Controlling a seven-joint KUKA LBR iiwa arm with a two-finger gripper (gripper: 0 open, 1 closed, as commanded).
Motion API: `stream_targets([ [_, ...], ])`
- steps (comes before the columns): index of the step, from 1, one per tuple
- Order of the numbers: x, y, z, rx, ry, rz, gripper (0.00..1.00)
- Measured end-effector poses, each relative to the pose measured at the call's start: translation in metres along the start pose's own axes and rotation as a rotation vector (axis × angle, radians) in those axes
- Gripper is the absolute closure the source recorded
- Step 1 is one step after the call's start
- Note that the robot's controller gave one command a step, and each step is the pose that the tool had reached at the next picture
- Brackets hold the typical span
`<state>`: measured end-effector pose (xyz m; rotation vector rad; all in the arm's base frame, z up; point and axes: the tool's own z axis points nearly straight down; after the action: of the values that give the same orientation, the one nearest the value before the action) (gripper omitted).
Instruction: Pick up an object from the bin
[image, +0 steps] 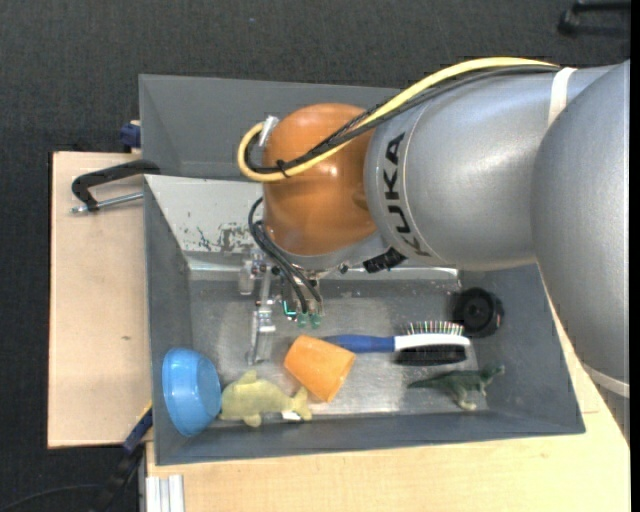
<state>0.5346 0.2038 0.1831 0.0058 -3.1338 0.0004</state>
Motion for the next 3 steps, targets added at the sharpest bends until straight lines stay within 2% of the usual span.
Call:
stream_targets([
  [1, 0.005, -0.098, 0.018, 0.004, -0.005, -0.050, 0.00],
  [2, -0.003, -0.140, 0.102, -0.006, 0.012, -0.311, 0.00],
  [3, 0.023, -0.098, 0.106, -0.007, -0.003, -0.061, 0.00],
])
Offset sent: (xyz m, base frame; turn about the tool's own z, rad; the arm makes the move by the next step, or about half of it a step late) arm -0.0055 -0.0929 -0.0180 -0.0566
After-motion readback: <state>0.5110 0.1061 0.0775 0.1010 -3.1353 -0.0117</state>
